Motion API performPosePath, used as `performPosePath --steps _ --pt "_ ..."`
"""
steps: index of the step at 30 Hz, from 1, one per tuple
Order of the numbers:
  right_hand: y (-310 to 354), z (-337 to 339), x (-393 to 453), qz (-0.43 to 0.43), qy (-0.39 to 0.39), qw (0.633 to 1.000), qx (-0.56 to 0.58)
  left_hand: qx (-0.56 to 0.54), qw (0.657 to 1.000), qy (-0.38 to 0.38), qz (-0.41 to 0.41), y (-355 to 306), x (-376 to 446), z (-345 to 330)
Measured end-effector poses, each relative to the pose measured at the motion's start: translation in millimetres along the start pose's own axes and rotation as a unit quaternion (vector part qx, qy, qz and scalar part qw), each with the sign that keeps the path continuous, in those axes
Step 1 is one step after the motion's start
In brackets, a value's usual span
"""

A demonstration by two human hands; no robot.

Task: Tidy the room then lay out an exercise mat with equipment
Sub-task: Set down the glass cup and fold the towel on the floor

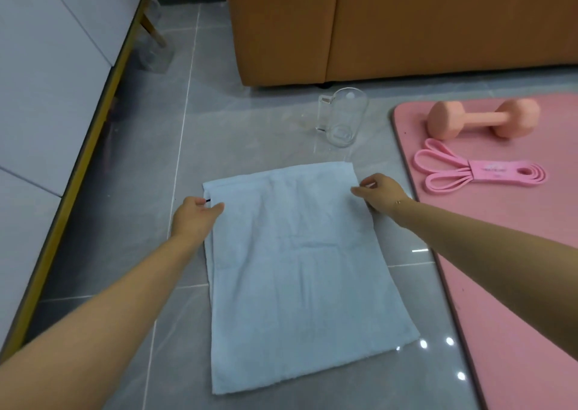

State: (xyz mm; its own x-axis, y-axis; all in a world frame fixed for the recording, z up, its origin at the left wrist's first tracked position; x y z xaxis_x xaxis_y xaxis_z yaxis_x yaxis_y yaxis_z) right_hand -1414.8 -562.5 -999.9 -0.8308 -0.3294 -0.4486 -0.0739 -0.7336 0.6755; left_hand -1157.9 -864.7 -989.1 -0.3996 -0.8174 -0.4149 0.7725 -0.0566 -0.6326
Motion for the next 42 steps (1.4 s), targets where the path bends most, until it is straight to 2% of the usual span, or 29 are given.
performPosePath --steps 3,5,10,12,14,16,19,22,24,26,28,30,31,33,35,39,40,42 --pt "7.5 -8.1 14.2 -0.004 -0.002 0.999 -0.036 0.033 0.999 -0.018 -0.021 -8.8 12.0 -9.1" --pt "9.1 -11.1 17.5 0.000 -0.009 0.998 -0.059 0.016 0.998 -0.034 -0.047 -11.2 14.1 -10.7" --pt "14.7 2.2 14.9 0.077 -0.064 0.992 0.082 -0.090 0.989 -0.076 -0.084 -17.0 26.0 16.5" --pt "18.5 7.3 16.0 0.095 -0.077 0.987 0.106 -0.099 0.987 -0.088 -0.091 -23.0 34.3 26.8" --pt "19.5 -0.3 22.2 0.083 -0.057 0.988 0.116 -0.086 0.989 -0.087 -0.087 -24.9 46.8 26.6" --pt "15.4 -14.1 31.2 0.051 -0.027 0.993 0.103 -0.051 0.993 -0.080 -0.062 -17.5 58.6 16.4" --pt "15.4 -20.1 35.7 0.025 -0.032 0.995 0.088 -0.036 0.994 -0.094 -0.043 -8.3 59.0 6.3" --pt "26.2 -12.9 13.0 0.087 -0.058 0.994 -0.017 -0.036 0.983 -0.126 -0.131 -25.6 26.7 10.9" --pt "35.2 -14.1 -24.4 0.205 -0.064 0.972 -0.092 0.038 0.962 -0.116 -0.245 -36.4 -14.0 5.0" --pt "38.1 -26.3 -75.7 0.349 -0.021 0.926 -0.141 0.135 0.922 -0.075 -0.356 -33.0 -66.8 -11.4" --pt "28.1 -45.8 -123.7 0.452 0.051 0.868 -0.201 0.189 0.883 0.018 -0.429 -15.6 -117.2 -32.4" --pt "11.4 -64.0 -157.4 0.505 0.130 0.817 -0.244 0.210 0.848 0.162 -0.458 11.7 -153.6 -55.1" --pt "2.0 -72.4 -169.7 0.519 0.167 0.796 -0.263 0.244 0.824 0.202 -0.470 26.7 -166.9 -62.3" --pt "-18.6 -85.8 -187.1 0.528 0.225 0.754 -0.321 0.330 0.785 0.226 -0.473 54.7 -181.6 -67.9" --pt "-31.3 -89.2 -194.7 0.532 0.229 0.726 -0.370 0.356 0.779 0.229 -0.463 67.4 -185.9 -65.1" --pt "-31.5 -84.0 -199.5 0.566 0.159 0.714 -0.381 0.276 0.810 0.178 -0.486 61.6 -182.1 -51.2" --pt "-30.6 -82.6 -198.3 0.562 0.150 0.720 -0.379 0.263 0.821 0.163 -0.479 59.5 -178.3 -46.6" --pt "-26.7 -78.2 -188.0 0.498 0.165 0.770 -0.363 0.253 0.840 0.165 -0.451 56.4 -172.2 -41.6"
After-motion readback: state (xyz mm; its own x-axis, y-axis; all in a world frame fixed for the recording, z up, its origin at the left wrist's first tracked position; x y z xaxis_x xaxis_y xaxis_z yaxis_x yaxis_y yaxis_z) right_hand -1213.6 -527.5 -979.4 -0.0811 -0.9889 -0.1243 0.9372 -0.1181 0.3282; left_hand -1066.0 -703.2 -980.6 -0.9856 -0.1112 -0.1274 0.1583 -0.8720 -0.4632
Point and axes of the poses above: each hand's wrist, its own x-axis towards the middle knuckle, its own z-axis out of the back of the hand, y = z × x, the point moved 9 cm from there along x, towards the middle knuckle
